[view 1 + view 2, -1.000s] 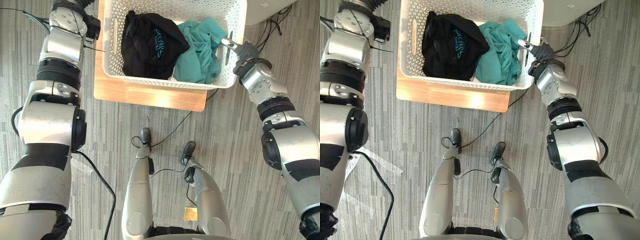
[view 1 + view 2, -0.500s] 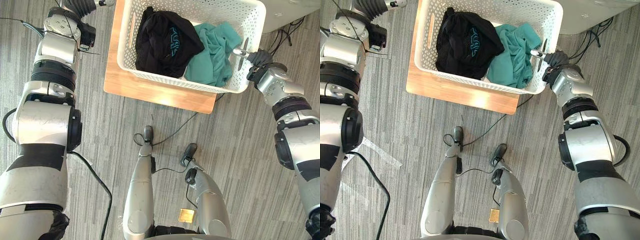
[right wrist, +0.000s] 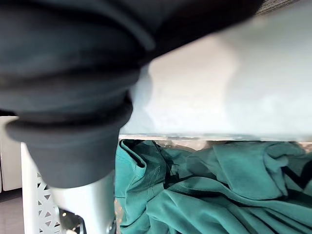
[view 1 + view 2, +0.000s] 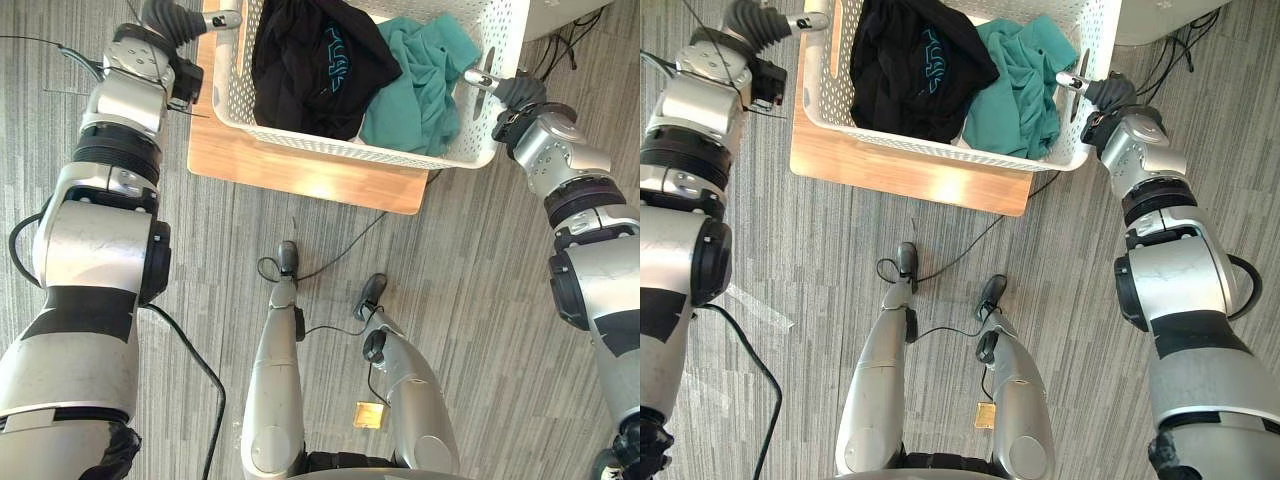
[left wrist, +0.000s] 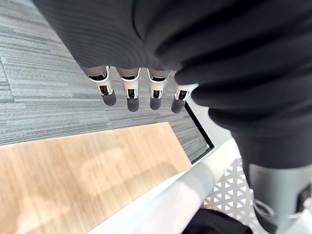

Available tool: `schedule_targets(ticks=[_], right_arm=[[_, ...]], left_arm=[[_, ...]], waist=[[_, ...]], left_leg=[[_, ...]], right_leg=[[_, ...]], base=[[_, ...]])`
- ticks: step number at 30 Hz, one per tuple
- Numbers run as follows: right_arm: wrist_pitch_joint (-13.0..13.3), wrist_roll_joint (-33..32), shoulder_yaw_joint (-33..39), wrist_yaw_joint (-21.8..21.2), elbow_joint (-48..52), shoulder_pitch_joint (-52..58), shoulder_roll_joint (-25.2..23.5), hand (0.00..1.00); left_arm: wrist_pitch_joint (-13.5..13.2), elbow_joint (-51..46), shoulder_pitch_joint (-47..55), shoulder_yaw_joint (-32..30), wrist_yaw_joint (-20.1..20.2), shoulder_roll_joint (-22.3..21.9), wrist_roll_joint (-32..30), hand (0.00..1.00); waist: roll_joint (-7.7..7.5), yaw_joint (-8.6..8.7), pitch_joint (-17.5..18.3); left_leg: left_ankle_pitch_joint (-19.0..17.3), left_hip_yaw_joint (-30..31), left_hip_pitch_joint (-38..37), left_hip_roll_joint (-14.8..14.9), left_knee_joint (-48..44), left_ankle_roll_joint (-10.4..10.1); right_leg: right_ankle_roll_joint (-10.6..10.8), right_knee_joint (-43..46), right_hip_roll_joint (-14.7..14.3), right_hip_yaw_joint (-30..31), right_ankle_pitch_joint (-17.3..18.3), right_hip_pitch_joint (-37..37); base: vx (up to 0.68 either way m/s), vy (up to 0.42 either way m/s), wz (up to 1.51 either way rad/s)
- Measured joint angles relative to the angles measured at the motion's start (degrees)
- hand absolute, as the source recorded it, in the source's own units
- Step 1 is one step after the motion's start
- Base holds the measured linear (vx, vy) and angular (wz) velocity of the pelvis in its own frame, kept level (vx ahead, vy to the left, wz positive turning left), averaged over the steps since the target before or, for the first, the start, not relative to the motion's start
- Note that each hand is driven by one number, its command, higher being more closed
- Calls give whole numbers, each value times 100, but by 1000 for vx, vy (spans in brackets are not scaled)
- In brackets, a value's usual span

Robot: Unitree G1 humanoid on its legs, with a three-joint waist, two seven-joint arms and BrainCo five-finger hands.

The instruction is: Pick up the laundry basket with both hands and put the clothes into the washing machine.

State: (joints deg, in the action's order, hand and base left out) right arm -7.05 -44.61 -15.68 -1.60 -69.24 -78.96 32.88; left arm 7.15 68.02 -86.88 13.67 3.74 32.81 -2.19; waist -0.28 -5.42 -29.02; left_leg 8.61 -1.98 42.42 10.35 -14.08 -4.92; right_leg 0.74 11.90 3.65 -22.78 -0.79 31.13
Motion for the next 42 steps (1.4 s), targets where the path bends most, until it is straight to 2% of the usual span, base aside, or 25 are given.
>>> schedule_targets(ticks=[3,13,20,21,26,29,32,35,42], right_arm=[[46,-8,-5,0,16,-56,10,0],[109,-71,-114,1,38,-122,59,0],[195,-107,-114,11,37,-174,74,0],[198,-107,-114,11,39,-174,73,100],[208,-103,-109,17,63,-174,57,100],[284,-98,-88,83,104,-178,44,100],[431,-115,41,183,136,-156,2,100],[454,-239,185,272,297,-54,1,100],[669,-475,616,584,830,440,33,100]], left_arm=[[11,3,-1,238,59,-30,16,0],[-16,2,-110,938,250,-92,615,0],[-26,2,-201,1118,230,-76,620,0],[-28,2,-202,1119,226,-76,607,100],[-38,-1,-213,1168,195,-68,503,100],[-86,-12,-222,1231,19,-39,263,100],[-146,-151,-224,1371,-210,34,-161,100],[-171,-326,-223,1519,-369,99,-505,100],[-286,-940,-143,2071,-530,300,-1245,100]], waist=[[-1,0,-1],[-6,0,-3],[-24,4,-13],[-28,3,-16],[-61,4,-33],[-84,-9,-45],[-89,-9,-48],[-108,-15,-58],[-143,-26,-77]], left_leg=[[5,1,113,37,-55,7],[60,14,179,77,-2,-23],[86,16,221,78,17,-31],[87,16,221,79,17,-31],[86,-3,219,84,18,-31],[86,-46,229,95,34,-31],[88,-128,281,101,48,-29],[124,-123,292,100,54,19],[153,-127,268,66,99,57]], right_leg=[[0,-8,-35,10,-31,90],[-4,-14,-74,-5,-36,176],[-14,-11,-76,-10,-44,230],[-13,-11,-76,-10,-44,230],[-13,-15,-79,8,-51,239],[-20,-101,-98,45,-123,247],[7,-204,-107,106,-207,297],[7,-202,-107,97,-211,305],[7,-173,-67,85,-210,305]], base=[[18,-47,-6],[47,-58,-1],[53,-46,0],[52,-36,0],[63,-48,-2],[60,-42,-7],[57,-26,-11],[53,-26,0],[74,-31,2]])
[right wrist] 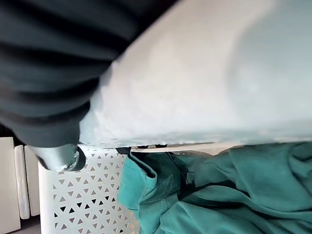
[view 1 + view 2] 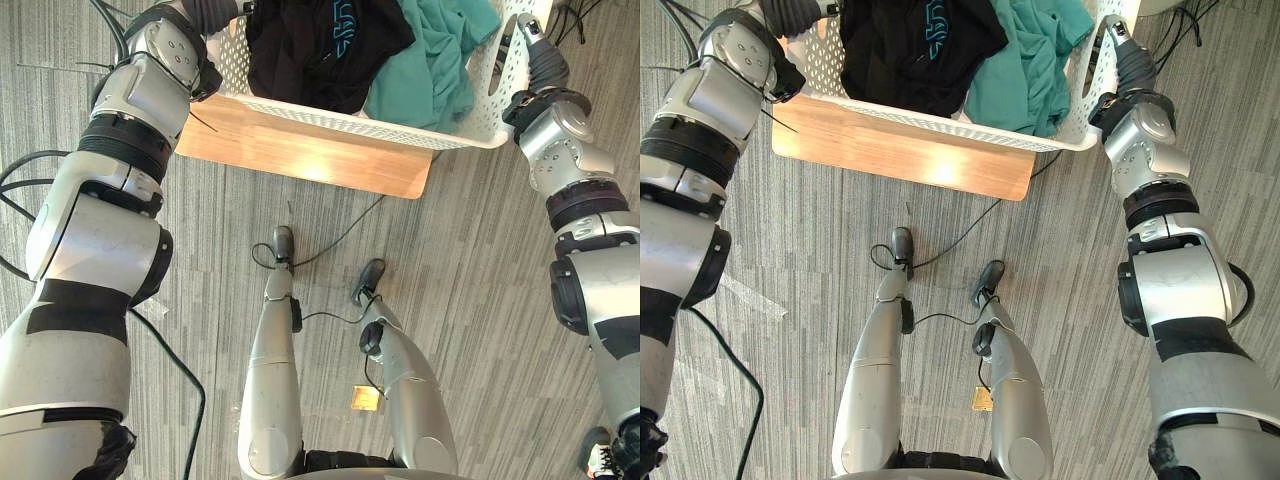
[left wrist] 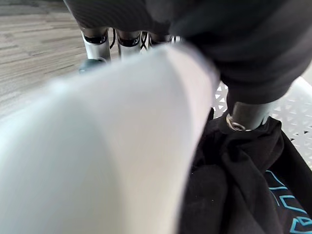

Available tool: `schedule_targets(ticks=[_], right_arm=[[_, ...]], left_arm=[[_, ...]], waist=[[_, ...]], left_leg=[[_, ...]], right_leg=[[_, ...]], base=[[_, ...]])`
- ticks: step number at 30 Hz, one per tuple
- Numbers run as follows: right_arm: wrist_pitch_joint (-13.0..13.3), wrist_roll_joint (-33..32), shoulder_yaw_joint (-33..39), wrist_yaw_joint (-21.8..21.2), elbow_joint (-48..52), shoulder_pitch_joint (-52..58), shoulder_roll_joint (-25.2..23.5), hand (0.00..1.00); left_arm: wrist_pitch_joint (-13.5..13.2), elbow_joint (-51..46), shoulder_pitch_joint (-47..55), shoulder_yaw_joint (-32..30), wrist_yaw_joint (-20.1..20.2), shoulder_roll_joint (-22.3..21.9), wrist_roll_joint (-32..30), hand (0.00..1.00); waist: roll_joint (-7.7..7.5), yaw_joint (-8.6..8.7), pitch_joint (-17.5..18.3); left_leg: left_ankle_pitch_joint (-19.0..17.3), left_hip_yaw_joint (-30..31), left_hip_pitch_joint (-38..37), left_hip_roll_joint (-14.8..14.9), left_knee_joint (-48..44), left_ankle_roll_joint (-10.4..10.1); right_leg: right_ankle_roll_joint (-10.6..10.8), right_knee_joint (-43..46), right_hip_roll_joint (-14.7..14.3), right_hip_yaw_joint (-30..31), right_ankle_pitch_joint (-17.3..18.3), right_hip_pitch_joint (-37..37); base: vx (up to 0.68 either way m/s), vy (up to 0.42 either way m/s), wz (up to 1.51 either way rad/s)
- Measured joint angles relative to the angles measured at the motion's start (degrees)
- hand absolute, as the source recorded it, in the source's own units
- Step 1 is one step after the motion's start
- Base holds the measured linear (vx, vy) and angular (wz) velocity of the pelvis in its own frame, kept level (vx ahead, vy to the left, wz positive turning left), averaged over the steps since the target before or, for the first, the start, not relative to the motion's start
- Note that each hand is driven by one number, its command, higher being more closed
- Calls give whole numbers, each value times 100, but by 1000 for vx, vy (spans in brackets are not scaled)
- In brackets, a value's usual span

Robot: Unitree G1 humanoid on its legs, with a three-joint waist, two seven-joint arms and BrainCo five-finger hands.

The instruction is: Pick up the laundry basket with both hands and put the clothes into the washing machine.

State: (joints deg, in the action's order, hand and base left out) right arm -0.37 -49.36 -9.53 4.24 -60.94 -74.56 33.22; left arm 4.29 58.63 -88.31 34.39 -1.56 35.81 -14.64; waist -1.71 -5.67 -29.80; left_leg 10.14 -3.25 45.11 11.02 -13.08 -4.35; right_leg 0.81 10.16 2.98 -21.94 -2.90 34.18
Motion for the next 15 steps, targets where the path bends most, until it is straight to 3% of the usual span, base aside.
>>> schedule_targets(ticks=[6,10,15], right_arm=[[-23,-218,338,116,591,671,86,100],[-37,-231,920,325,1700,1606,84,100],[12,-228,1881,443,4148,3423,-125,100]], left_arm=[[-117,-671,545,172,-231,109,-420,100],[-119,-1453,1263,-9,-282,160,-520,100],[-350,-3578,3065,-1640,-674,-130,-95,100]], waist=[[-18,-12,-10],[-18,-21,-9],[-14,46,-7]], left_leg=[[3,-62,-197,-11,76,3],[66,-265,-622,-72,364,-2],[112,-456,-1624,-205,794,-3]], right_leg=[[0,81,47,28,3,-63],[28,166,138,152,38,-233],[61,185,245,273,230,-955]], base=[[69,-34,-4],[81,-48,-8],[111,-50,2]])
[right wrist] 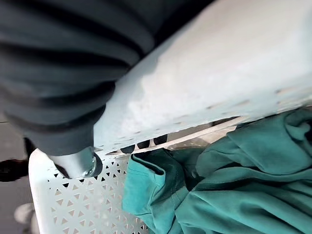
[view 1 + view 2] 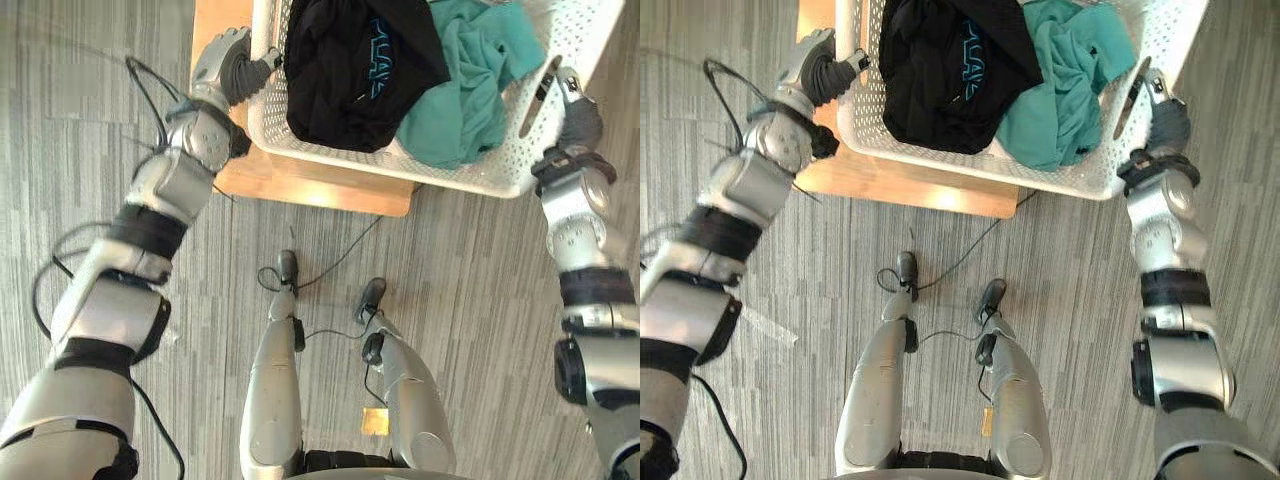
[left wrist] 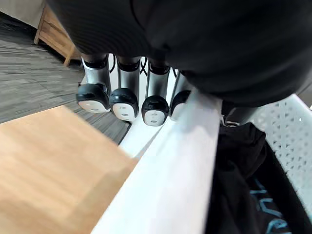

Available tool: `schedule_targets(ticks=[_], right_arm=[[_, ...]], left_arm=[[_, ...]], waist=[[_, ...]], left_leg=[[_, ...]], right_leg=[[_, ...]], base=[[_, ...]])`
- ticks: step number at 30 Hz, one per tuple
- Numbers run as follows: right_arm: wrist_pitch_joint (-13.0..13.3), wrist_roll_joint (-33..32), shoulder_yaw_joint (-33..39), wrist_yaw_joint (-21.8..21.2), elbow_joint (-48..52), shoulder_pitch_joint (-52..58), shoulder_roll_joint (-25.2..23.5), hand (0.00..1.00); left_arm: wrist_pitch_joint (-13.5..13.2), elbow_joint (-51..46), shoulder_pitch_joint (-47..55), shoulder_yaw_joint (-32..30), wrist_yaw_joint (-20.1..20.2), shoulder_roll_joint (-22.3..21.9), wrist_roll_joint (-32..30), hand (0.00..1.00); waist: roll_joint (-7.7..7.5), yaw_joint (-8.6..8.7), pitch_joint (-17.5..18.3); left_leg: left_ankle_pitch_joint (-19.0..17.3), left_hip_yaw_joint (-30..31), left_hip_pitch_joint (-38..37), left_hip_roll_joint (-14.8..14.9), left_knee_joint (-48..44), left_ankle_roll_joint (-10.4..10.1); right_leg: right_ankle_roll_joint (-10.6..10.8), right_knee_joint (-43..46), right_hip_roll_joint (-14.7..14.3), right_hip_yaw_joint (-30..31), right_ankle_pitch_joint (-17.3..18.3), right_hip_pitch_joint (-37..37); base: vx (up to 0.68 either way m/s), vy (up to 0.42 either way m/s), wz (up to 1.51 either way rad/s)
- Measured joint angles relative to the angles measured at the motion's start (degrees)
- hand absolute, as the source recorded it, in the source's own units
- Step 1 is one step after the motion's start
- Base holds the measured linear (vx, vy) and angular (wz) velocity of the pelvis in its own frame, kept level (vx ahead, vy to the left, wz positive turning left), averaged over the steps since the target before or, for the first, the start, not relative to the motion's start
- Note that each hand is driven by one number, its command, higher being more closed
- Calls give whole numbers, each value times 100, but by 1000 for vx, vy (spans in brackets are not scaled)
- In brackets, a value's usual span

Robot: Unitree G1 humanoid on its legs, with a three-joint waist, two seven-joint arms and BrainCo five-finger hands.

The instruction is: Pick up the laundry basket with both hands and put the clothes into the washing machine.

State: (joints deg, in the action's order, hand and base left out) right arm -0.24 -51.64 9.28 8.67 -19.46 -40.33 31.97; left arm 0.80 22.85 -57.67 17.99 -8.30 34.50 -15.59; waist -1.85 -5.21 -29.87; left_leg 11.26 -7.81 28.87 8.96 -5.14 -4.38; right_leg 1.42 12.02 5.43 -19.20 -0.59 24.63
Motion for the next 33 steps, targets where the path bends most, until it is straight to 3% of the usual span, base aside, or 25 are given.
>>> schedule_targets(ticks=[4,5,6,10,16,21,27,29,30,31,32,33], right_arm=[[154,295,183,-99,1242,1327,-700,100],[150,387,179,-141,1287,1530,-792,100],[130,689,181,-195,1397,1928,-1053,100],[-118,1713,193,-441,1978,3389,-2150,100],[-523,2558,183,-881,2110,4759,-2786,100],[-536,2655,178,-1010,2211,4977,-2832,100],[-525,2654,241,-931,2325,4963,-2860,100],[-521,2663,246,-893,2329,4981,-2930,100],[-520,2704,254,-893,2362,5055,-2931,100],[-518,2705,328,-894,2577,5314,-2925,100],[-508,2706,386,-895,2725,5436,-2929,100],[-497,2709,478,-892,2892,5563,-2970,100]], left_arm=[[-254,-1451,1844,-1182,-276,-626,487,100],[-271,-1553,2113,-1264,-287,-783,578,100],[-332,-1824,2773,-1454,-288,-1173,820,100],[-303,-2820,5046,-2076,-129,-2337,1337,100],[-109,-3237,7025,-2275,462,-2893,1472,100],[-97,-3451,7376,-2318,591,-3014,1472,100],[-62,-3621,7303,-2308,592,-3041,1471,100],[-52,-3626,7317,-2294,592,-3060,1466,100],[-49,-3636,7372,-2266,592,-3099,1457,100],[-39,-3687,7467,-2155,592,-3158,1424,100],[-36,-3738,7492,-2076,592,-3177,1389,100],[-28,-3904,7524,-1976,592,-3180,1316,100]], waist=[[36,121,50],[58,120,176],[99,144,531],[133,167,975],[173,164,1635],[189,182,1939],[212,404,1991],[169,413,1991],[229,440,2008],[359,475,2091],[489,529,2167],[587,698,2228]], left_leg=[[-54,13,-937,-171,110,14],[-149,25,-992,-177,84,22],[-209,82,-992,-190,77,37],[-437,100,-1531,-225,80,-2],[-619,207,-2023,-287,130,-27],[-645,239,-2301,-323,210,-23],[-712,336,-2250,-260,-79,-41],[-1323,572,-1996,-241,-1173,-28],[-1866,898,-1880,-182,-2327,-96],[-2248,1245,-2081,-96,-2672,-393],[-2498,1395,-2152,-37,-2572,-464],[-2862,1411,-2283,21,-2368,-320]], right_leg=[[57,209,119,41,349,-808],[47,214,116,46,424,-867],[88,256,127,28,500,-872],[125,183,108,21,657,-1438],[143,-285,72,-124,649,-2188],[176,-445,73,-165,627,-2518],[123,11,173,-171,774,-2394],[93,187,266,153,796,-2221],[95,330,188,526,793,-2103],[102,418,-6,901,738,-1958],[109,452,-133,1057,686,-1872],[145,549,-275,1367,574,-1592]], base=[[107,-37,11],[67,-18,12],[88,1,8],[103,-9,5],[107,2,11],[29,8,6],[-63,1,3],[-65,60,-79],[-85,119,-158],[-81,176,-165],[-58,243,-164],[-100,284,-159]])
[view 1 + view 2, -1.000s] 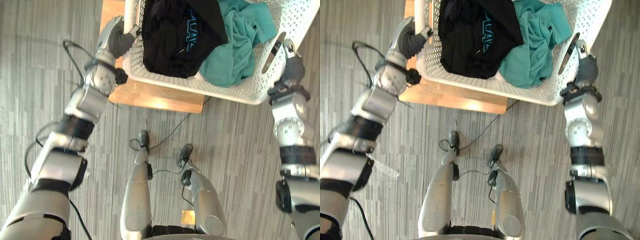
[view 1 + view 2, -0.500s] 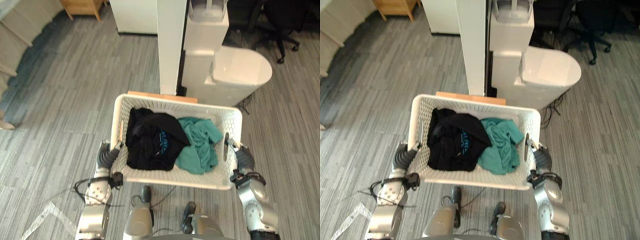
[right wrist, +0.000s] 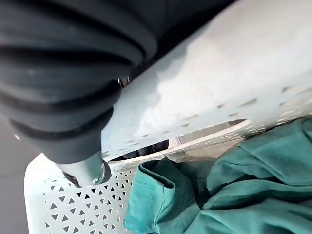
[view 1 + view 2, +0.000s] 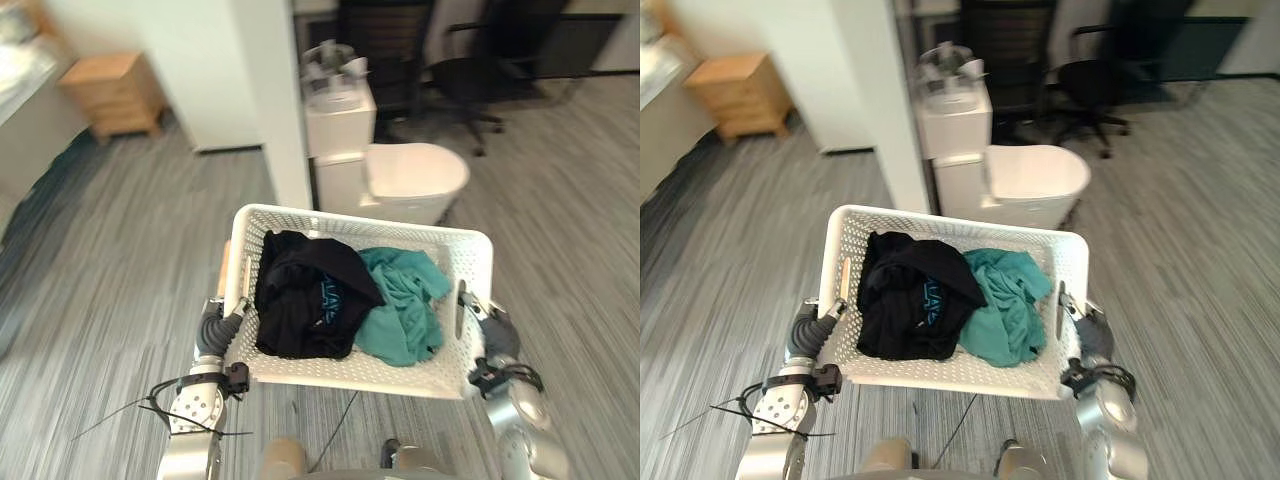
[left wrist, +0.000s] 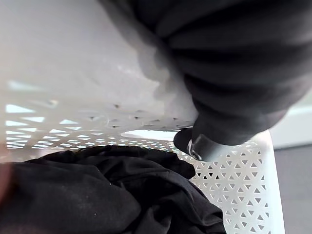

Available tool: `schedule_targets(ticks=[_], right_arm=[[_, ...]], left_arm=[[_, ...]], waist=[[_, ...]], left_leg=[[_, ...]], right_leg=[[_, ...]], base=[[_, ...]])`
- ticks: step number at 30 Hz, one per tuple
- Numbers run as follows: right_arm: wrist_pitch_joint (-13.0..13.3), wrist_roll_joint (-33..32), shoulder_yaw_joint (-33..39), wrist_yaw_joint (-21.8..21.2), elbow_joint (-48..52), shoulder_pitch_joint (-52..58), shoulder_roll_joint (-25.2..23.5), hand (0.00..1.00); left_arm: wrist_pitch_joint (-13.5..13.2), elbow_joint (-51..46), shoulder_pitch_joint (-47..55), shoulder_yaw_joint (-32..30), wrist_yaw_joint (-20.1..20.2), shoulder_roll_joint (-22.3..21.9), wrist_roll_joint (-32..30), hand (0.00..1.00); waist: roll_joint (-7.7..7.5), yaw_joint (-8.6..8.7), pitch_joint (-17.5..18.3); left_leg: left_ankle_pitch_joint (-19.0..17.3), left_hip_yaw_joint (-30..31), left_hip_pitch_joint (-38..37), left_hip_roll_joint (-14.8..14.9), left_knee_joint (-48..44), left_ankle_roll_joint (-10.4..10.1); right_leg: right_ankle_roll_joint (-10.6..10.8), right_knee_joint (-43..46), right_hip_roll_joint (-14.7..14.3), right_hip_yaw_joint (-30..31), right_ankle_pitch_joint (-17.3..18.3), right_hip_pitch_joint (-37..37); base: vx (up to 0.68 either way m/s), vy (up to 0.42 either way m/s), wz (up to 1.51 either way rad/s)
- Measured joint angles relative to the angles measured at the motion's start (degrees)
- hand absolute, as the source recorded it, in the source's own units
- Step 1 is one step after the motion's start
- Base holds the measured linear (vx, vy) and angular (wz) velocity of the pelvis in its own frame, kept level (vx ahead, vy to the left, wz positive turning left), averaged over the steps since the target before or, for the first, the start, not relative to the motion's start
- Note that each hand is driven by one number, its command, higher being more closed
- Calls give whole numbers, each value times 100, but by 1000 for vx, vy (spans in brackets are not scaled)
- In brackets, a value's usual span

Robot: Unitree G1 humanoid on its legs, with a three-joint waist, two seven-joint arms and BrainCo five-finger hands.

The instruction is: Pick up the laundry basket with both hands and put the clothes into the washing machine.

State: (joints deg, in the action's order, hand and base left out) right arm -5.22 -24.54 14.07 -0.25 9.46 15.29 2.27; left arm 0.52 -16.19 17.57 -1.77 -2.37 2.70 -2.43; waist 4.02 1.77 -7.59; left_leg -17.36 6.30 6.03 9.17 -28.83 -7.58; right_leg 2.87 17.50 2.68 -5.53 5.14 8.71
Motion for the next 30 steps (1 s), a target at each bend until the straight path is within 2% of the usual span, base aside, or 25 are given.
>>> schedule_targets(ticks=[1,3,4,5,7,8,9,10,12,13,14,15,16,17,18,19,20,21,22,23,24,25,27,28,30], right_arm=[[6,16,104,4,127,66,-119,100],[9,56,206,7,402,267,-200,100],[23,57,311,21,704,411,-211,100],[55,57,417,47,877,494,-268,100],[100,119,378,110,1003,489,-344,100],[207,217,334,159,1006,462,-366,100],[234,233,328,161,999,438,-373,100],[281,265,314,160,994,400,-368,100],[345,282,287,156,884,295,-324,100],[388,325,221,157,677,152,-292,100],[393,344,156,161,571,62,-284,100],[395,421,82,172,289,-167,-268,100],[380,445,43,184,53,-370,-93,100],[368,444,53,236,-68,-372,-29,100],[345,443,5,298,-163,-297,-3,100],[318,444,-126,340,-211,-295,6,100],[304,445,-301,362,-209,-298,27,100],[296,447,-476,391,-208,-310,65,100],[289,447,-510,404,-210,-308,95,100],[277,447,-507,446,-211,-309,184,100],[249,447,-519,466,-212,-377,259,100],[244,447,-579,468,-213,-385,318,100],[238,446,-731,498,-217,-393,392,100],[235,444,-810,521,-242,-435,451,100],[226,444,-934,528,-347,-610,522,100]], left_arm=[[10,-49,-92,53,0,36,-51,100],[36,-109,-157,216,1,97,-53,100],[37,-201,-192,358,-1,105,-53,100],[39,-221,-282,422,0,78,-53,100],[43,-231,-393,406,0,91,-53,100],[44,-267,-422,388,-10,90,-53,100],[44,-307,-422,386,-15,90,-53,100],[35,-380,-423,378,-26,91,-53,100],[26,-394,-425,315,-48,92,-52,100],[29,-393,-421,263,-56,99,-52,100],[33,-392,-421,229,-56,105,-52,100],[50,-351,-423,153,-62,107,-51,100],[77,-273,-439,137,-120,76,-48,100],[112,-164,-491,209,-132,74,-50,100],[159,-39,-488,266,-138,64,-51,100],[162,18,-428,172,-149,60,-51,100],[162,21,-354,40,-152,71,-51,100],[158,24,-246,-85,-187,69,-42,100],[153,34,-208,-87,-214,54,-40,100],[136,32,-175,-37,-219,1,-40,100],[75,14,-86,-35,-230,-75,-40,100],[45,11,-18,-61,-262,-129,-39,100],[24,-11,108,-132,-288,-145,-35,100],[21,-30,170,-162,-312,-158,-4,100],[23,-72,239,-261,-357,-221,31,100]], waist=[[-96,100,-54],[-297,90,-141],[-391,169,-198],[-351,243,-196],[-477,255,-227],[-451,258,-240],[-451,258,-235],[-418,258,-200],[-447,255,-64],[-528,227,35],[-625,200,102],[-647,192,137],[-489,166,137],[-370,274,146],[-257,338,140],[-223,273,132],[-234,201,111],[-209,169,79],[-214,128,62],[-239,38,13],[-215,-28,-61],[-195,-104,-151],[-191,-218,-204],[-204,-296,-243],[-220,-299,-280]], left_leg=[[-68,-403,-81,-26,92,124],[-86,-1051,-172,-10,54,160],[-83,-1452,-115,8,0,420],[-13,-2065,-90,203,165,699],[145,-2804,-264,267,397,842],[296,-3451,-562,333,645,894],[341,-3682,-637,385,690,883],[373,-4121,-688,520,701,851],[437,-4778,-685,703,695,767],[459,-5214,-686,794,668,709],[445,-5358,-680,803,654,663],[477,-5584,-679,869,684,549],[572,-5662,-697,992,817,395],[638,-5772,-753,1156,792,298],[686,-5978,-961,1514,506,218],[692,-5992,-1119,1866,85,338],[708,-5695,-1107,2232,-601,1025],[1133,-4450,-649,2459,-1482,1882],[1037,-3684,-401,2328,-1791,1716],[649,-2712,-32,1891,-2131,1185],[325,-2054,338,1324,-2262,1036],[159,-1911,607,928,-2126,1056],[176,-1964,1025,546,-1494,1021],[255,-1953,1231,362,-917,893],[471,-1892,1454,141,-80,614]], right_leg=[[52,72,0,383,-178,220],[71,-17,-47,847,-538,420],[83,-250,-74,942,-951,539],[-3,-811,-139,704,-1564,544],[-247,75,64,-187,-968,714],[-286,992,368,-847,-222,570],[-295,1232,482,-995,-36,467],[-308,1526,719,-1181,239,269],[-241,1574,1108,-1291,422,40],[-241,1283,1387,-1471,381,-80],[-184,990,1474,-1565,354,-118],[32,286,1283,-1898,402,-161],[145,-311,948,-1912,251,-200],[64,-589,710,-1850,124,-281],[-30,-625,328,-1638,98,-352],[-171,-569,91,-1434,149,-387],[-327,-543,-157,-1187,232,-455],[-457,-592,-403,-857,282,-625],[-520,-623,-415,-717,325,-706],[-649,-668,-435,-462,419,-769],[-665,-714,-413,-233,472,-898],[-669,-806,-399,-58,499,-1080],[-637,-834,-340,138,628,-1252],[-578,-800,-290,264,761,-1350],[-481,-749,-195,340,962,-1493]], base=[[-156,271,-170],[-285,201,-174],[-422,179,-203],[-369,121,-202],[-289,68,-199],[-255,60,-199],[-282,40,-236],[-205,-57,-206],[-194,-162,-211],[-115,-218,-178],[-189,-378,-225],[-182,-427,-226],[-154,-427,-207],[-11,-350,-160],[59,-300,-131],[70,-288,-171],[100,-340,-196],[115,-242,-165],[141,-196,-134],[160,-21,-101],[257,-23,-101],[217,-19,-80],[285,39,-65],[354,88,-56],[342,125,-34]])
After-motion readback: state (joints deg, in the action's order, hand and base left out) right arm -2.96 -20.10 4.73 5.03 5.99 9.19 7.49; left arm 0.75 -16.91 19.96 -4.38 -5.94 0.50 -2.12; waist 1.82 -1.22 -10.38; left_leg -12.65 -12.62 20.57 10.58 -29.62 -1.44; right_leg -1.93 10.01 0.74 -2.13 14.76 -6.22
